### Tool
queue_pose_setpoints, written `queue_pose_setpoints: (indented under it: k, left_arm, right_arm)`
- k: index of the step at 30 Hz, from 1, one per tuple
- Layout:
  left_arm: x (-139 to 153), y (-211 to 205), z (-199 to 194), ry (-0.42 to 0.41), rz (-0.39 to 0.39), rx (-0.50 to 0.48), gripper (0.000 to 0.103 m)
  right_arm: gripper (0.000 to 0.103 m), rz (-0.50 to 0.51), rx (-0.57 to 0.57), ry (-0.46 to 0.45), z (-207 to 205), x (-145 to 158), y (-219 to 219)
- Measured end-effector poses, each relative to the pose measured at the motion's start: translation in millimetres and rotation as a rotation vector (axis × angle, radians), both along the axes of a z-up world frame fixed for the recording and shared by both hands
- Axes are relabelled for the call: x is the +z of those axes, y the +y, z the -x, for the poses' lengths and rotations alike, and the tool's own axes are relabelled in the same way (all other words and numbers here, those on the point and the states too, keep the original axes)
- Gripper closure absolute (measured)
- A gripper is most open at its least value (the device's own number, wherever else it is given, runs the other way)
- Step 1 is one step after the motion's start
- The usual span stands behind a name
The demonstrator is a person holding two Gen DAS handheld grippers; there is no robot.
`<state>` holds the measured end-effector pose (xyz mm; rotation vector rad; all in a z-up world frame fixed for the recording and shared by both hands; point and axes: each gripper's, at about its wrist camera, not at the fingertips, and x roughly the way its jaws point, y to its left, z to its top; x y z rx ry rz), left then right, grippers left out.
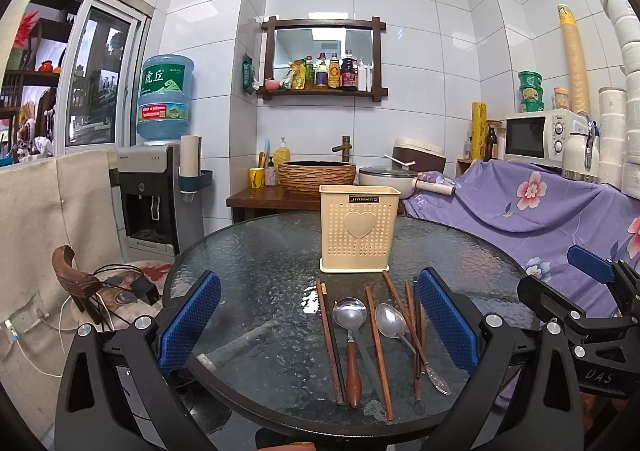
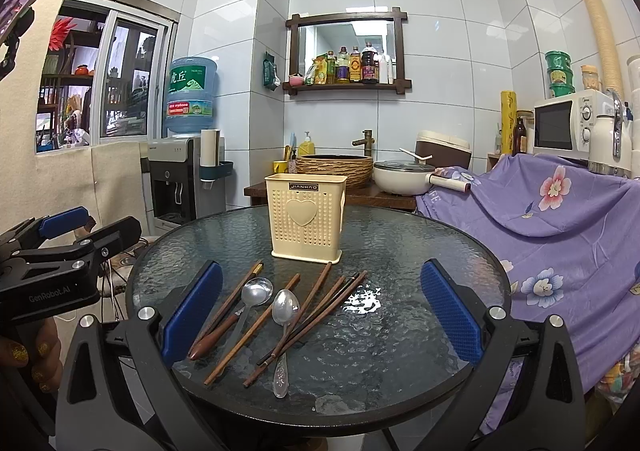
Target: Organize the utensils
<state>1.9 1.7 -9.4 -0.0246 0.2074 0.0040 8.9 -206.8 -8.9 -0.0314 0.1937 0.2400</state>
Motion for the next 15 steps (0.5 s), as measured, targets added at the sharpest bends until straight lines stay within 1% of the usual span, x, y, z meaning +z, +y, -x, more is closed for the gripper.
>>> queue_pose_setpoints:
  k: [15]
  left_arm:
    - [-0.8,0.3,-0.3,0.003,-0.002,0.000,0.006]
  right_arm:
    - [0.005,0.000,0.001,0.001,-1.7,-1.8,3.9]
